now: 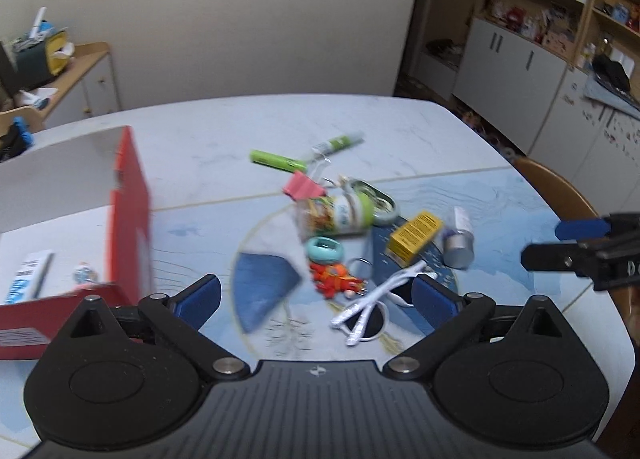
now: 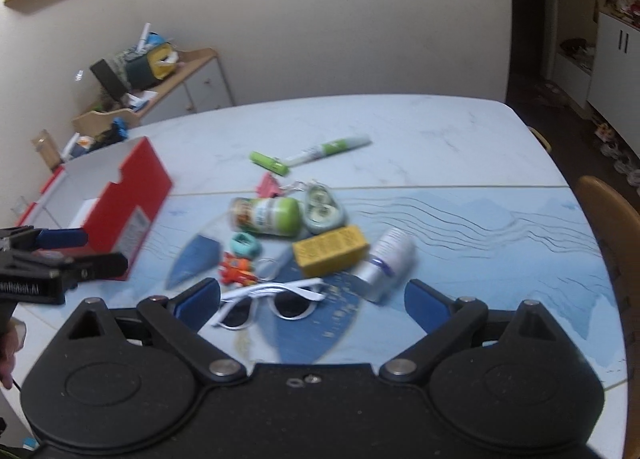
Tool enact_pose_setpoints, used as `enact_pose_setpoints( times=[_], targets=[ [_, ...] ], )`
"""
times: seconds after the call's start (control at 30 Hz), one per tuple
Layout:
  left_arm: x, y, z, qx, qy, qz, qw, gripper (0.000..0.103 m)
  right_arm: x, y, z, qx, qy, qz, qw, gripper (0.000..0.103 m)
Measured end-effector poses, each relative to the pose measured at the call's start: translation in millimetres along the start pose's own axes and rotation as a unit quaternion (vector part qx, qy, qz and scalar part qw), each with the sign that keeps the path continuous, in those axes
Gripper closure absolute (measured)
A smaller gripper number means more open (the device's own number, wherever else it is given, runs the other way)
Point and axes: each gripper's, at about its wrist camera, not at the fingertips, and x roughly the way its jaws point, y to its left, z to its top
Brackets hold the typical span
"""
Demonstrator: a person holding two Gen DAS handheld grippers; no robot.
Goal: Organize rigid objects
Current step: 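Withdraw both tools from the box back over the scattered items, then grasp the white sunglasses with the left tool while the right tool grasps the clear jar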
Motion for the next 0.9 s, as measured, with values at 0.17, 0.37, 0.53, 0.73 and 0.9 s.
enact_pose_setpoints(
  times=[0.17,0.37,0.53,0.73,0.9],
  targets=[
    [26.9,-22.3,-5.1,0.032,0.003,-0.011,0.9994,0.001,14.6,-18.4,2.2,0.001,0.011,-0.019,1.0,0.007],
    [57.0,-36.4,-10.0,0.054,0.014,-0.018,0.9983,0.001,39.3,-32.1,9.7,0.003,0.023,-0.032,0.999,0.01],
    [77.9,-40.2,-11.0,0.074,0.022,-0.023,0.9967,0.001,60.7,-40.2,15.7,0.011,0.04,-0.035,0.999,0.017],
    [93.6,-48.2,-10.6,0.113,0.029,-0.023,0.9929,0.002,82.0,-42.6,21.1,0.013,0.057,-0.032,0.998,0.024],
    [101.8,-56.6,-11.3,0.147,0.029,-0.022,0.9884,0.012,95.2,-43.3,24.0,0.013,0.068,-0.032,0.997,0.029]
  ],
)
